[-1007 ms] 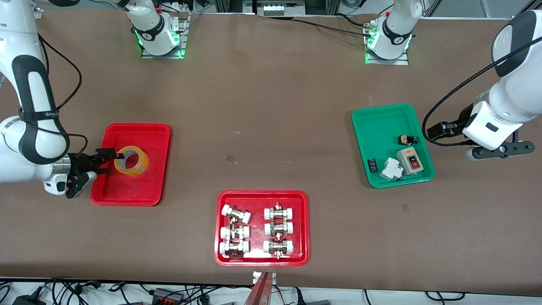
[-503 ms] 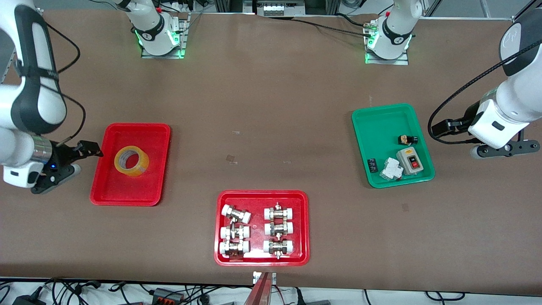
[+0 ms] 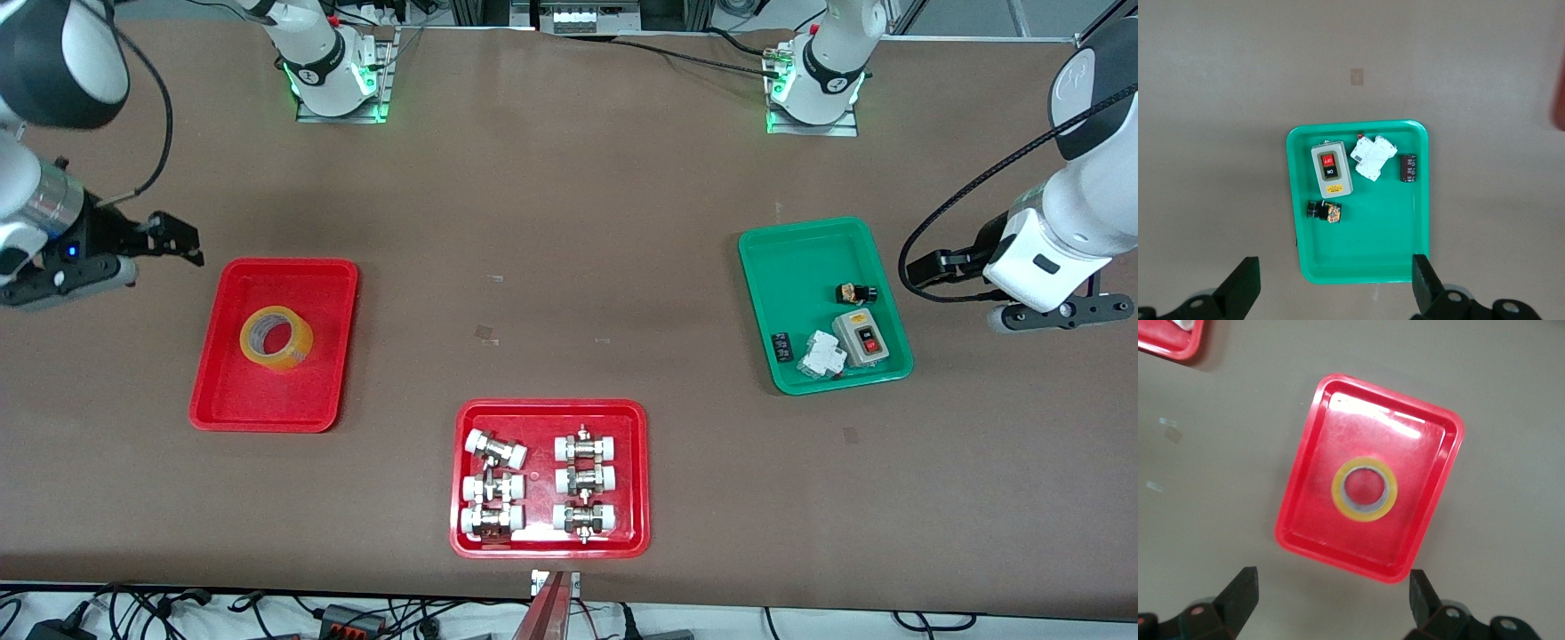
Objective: Left arm passes tape to right arm into tray
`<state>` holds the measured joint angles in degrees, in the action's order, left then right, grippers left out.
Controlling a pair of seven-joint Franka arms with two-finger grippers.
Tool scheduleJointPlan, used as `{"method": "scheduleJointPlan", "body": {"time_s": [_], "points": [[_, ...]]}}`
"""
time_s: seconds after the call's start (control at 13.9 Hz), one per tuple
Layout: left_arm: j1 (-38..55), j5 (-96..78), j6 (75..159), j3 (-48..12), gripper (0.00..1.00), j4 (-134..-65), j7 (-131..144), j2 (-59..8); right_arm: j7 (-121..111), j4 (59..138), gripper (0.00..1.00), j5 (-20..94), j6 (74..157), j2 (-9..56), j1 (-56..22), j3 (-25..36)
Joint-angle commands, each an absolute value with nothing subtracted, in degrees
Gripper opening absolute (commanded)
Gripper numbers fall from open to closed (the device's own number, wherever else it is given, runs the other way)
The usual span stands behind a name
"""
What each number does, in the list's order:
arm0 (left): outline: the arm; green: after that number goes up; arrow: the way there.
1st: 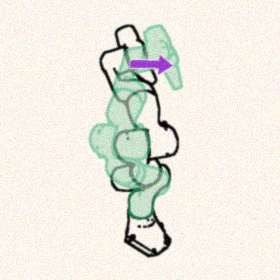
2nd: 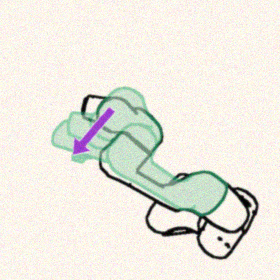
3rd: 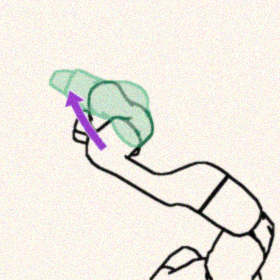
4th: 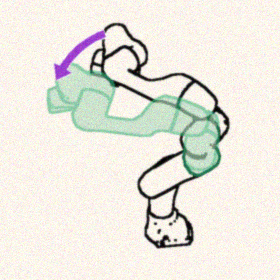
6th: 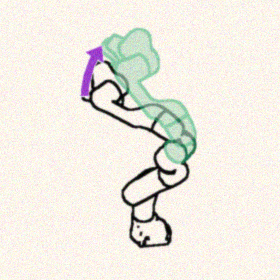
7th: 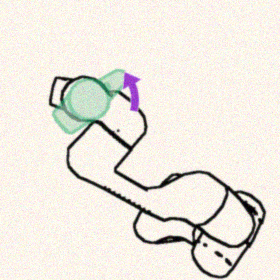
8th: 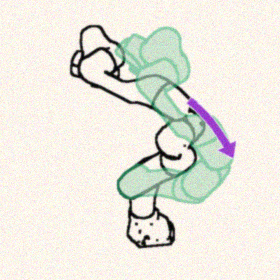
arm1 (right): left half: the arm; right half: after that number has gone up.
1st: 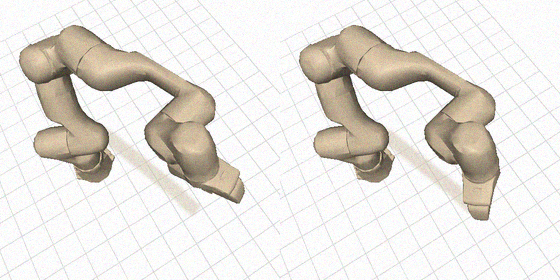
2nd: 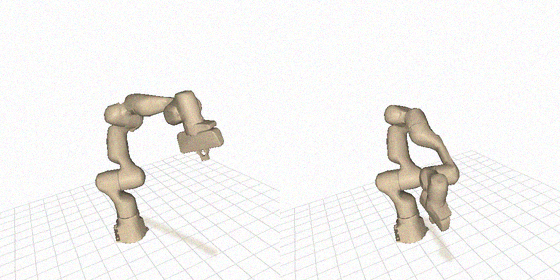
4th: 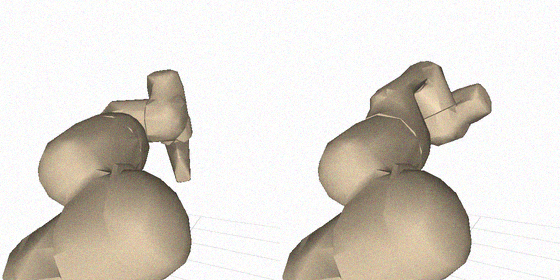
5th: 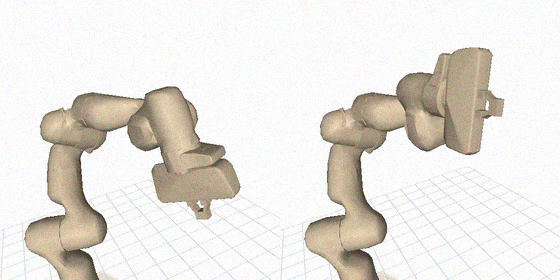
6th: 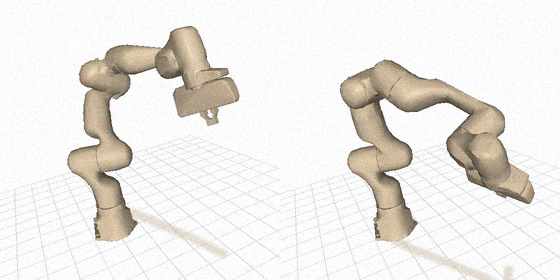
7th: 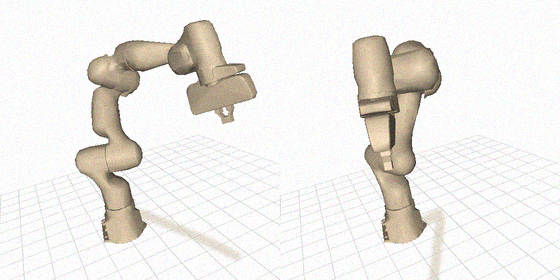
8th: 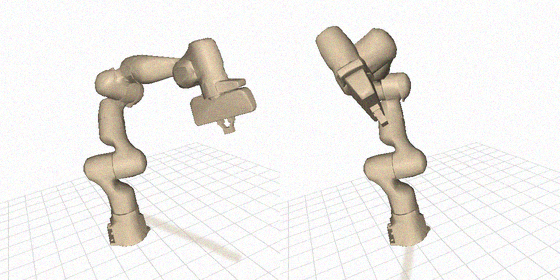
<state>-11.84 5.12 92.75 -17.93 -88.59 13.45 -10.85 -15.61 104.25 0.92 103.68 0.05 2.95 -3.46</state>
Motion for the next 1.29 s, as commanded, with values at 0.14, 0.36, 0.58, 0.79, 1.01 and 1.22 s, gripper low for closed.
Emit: {"method": "scheduleJointPlan", "body": {"time_s": [0.14, 0.36, 0.58, 0.79, 1.01, 1.22], "points": [[-12.4, 3.7, 91.7, -18.3, 1.00, -87.4, 12.0, -11.2, -5.3, 107.6, 1.00, -0.1, 100.1, -6.1, -1.0, -3.5], [-12.7, 2.6, 91.8, -18.2, 1.00, -87.4, 12.0, -11.2, 0.1, 102.8, 1.00, 0.5, 97.6, -5.1, -1.8, -3.4], [-12.7, 2.5, 91.8, -18.2, 1.00, -87.4, 12.0, -11.3, 6.9, 94.5, 1.00, 0.0, 91.4, -1.5, -1.7, -3.3], [-12.7, 2.5, 91.8, -18.2, 1.00, -87.5, 12.0, -11.3, 9.0, 93.7, 1.00, 0.1, 91.3, -1.8, -1.3, -3.3], [-12.7, 2.5, 91.8, -18.2, 1.00, -87.5, 12.0, -11.3, 9.1, 92.6, 1.00, -0.1, 91.5, -1.6, -1.1, -3.3], [-12.7, 2.6, 91.8, -18.2, 1.00, -87.5, 11.8, -11.3, 8.6, 91.9, 1.00, -0.1, 91.4, -0.7, -1.1, -3.0]]}}
